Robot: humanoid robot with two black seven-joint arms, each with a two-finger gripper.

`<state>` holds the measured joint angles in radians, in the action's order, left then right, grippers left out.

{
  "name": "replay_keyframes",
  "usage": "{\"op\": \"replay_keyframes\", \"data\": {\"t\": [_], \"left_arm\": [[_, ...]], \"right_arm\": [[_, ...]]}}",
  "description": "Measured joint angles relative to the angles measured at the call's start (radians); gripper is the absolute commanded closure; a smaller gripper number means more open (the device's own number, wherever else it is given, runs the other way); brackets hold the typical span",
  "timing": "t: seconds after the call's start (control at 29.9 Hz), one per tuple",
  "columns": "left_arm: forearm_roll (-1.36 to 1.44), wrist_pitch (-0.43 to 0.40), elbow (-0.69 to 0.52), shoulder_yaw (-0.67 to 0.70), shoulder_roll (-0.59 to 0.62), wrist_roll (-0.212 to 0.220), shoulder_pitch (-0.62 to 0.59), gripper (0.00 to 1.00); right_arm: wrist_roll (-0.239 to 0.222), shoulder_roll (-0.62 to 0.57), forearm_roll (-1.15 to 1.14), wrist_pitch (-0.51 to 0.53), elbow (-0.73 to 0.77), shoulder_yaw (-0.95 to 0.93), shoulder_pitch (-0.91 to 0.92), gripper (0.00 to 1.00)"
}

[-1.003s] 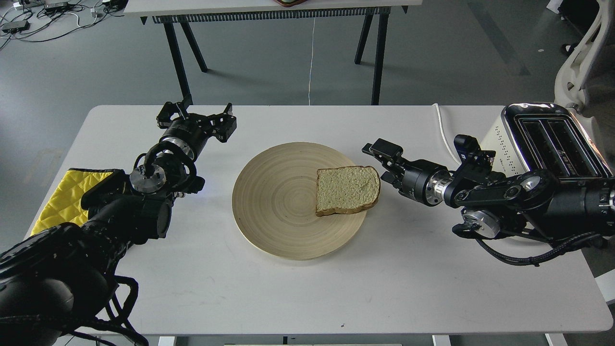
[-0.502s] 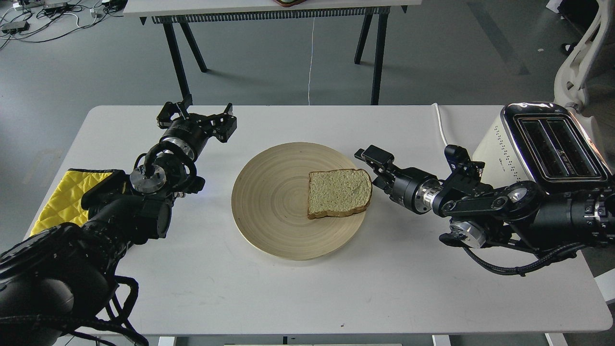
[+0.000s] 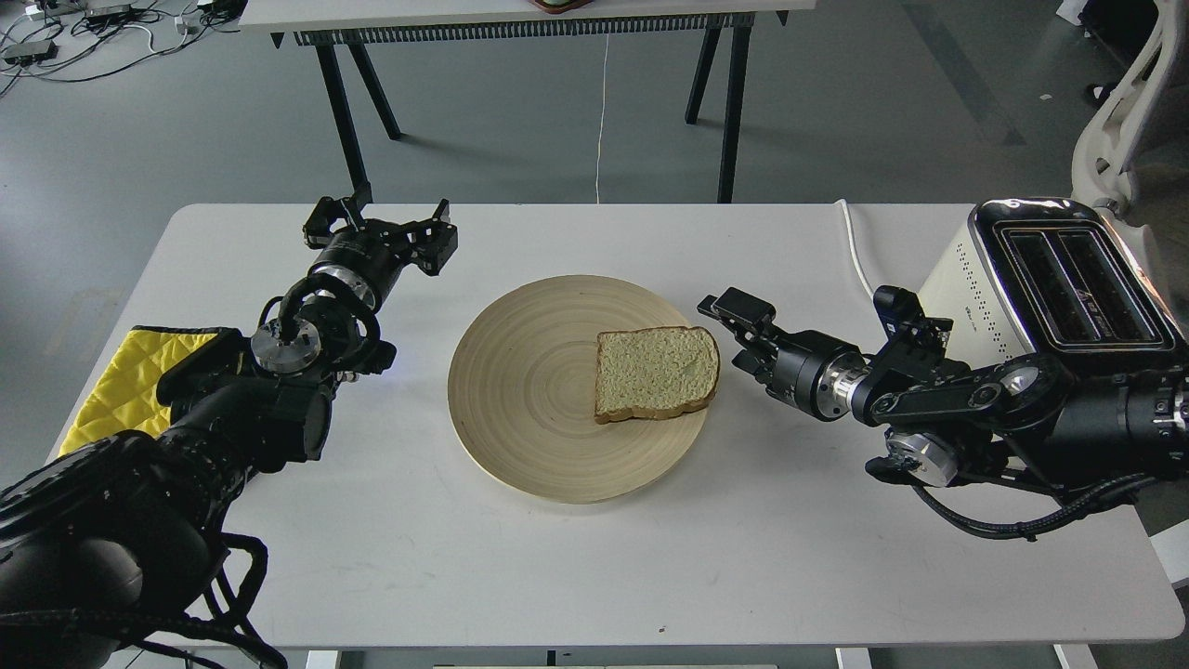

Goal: Put bread in toaster with right arm
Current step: 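Lower the open right gripper toward the bread slice on the plate, then close the right gripper on the bread slice's edge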

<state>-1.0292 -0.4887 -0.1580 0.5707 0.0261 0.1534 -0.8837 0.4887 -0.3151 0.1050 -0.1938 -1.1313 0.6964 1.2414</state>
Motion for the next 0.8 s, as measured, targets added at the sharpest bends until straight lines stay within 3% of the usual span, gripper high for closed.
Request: {"op": "replay_keyframes", "data": {"t": [0.17,0.27,0.4,0.8], "left_arm": [[0.0,0.0,0.0,0.0,0.0,0.0,0.0,0.0],[0.0,0.0,0.0,0.0,0.0,0.0,0.0,0.0],[0.0,0.0,0.0,0.0,0.0,0.0,0.0,0.0],[0.0,0.0,0.0,0.0,0.0,0.0,0.0,0.0]], "right_arm": [[0.0,0.007,-0.001,-0.003,0.003,0.0,-0.006,0.06],[0.0,0.009,-0.001,-0.004,0.004,0.0,-0.017,0.23],[0.0,0.012,-0.031,-0.004,0.003,-0.003,-0.027,0.35],[0.0,0.013,-0.07,-0.004,-0.005,-0.007,-0.042,0.51]]}}
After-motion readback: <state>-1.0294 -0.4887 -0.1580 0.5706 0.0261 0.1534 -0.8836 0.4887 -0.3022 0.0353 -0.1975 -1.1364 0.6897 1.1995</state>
